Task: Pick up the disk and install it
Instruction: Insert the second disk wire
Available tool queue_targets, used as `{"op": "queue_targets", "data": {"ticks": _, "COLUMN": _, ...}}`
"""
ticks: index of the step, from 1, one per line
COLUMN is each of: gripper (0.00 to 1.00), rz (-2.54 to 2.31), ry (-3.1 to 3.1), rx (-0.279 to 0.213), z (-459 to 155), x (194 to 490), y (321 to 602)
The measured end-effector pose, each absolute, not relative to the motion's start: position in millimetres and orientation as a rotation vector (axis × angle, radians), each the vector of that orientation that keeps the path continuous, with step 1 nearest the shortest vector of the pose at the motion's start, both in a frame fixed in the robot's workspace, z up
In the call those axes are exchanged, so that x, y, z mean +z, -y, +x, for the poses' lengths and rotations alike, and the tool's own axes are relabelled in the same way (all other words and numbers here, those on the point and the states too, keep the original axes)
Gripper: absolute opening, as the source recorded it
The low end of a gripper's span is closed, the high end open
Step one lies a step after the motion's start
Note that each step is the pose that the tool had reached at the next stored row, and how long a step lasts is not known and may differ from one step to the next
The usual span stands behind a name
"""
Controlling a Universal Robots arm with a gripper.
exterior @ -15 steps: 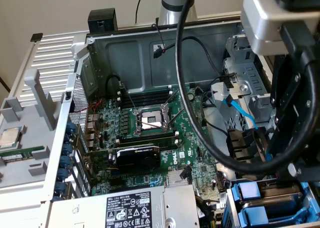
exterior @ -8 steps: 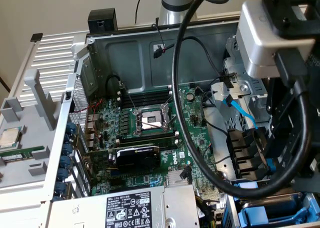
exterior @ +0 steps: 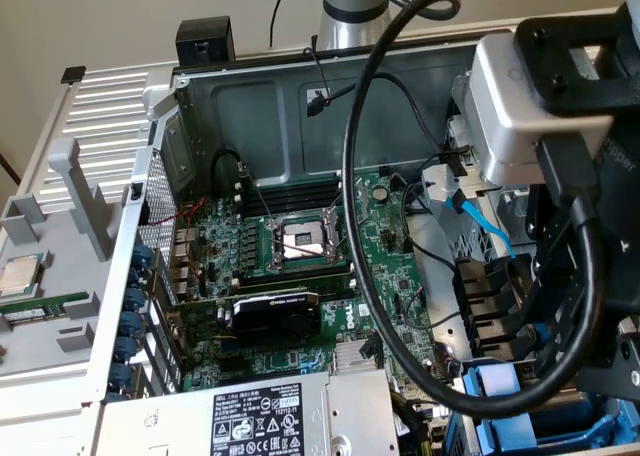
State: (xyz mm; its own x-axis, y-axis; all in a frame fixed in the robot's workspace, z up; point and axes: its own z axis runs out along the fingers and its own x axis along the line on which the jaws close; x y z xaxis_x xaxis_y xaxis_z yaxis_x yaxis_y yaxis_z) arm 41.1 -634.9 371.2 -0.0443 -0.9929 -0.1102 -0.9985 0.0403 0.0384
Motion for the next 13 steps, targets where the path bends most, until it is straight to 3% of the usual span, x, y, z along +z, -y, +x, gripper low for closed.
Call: {"op": "queue_targets", "data": {"ticks": 13, "gripper": 0.37, "rz": -2.116, "ry": -2.207, "rx": 0.199, "z": 41.2, "x": 367.0, "y": 636.6}}
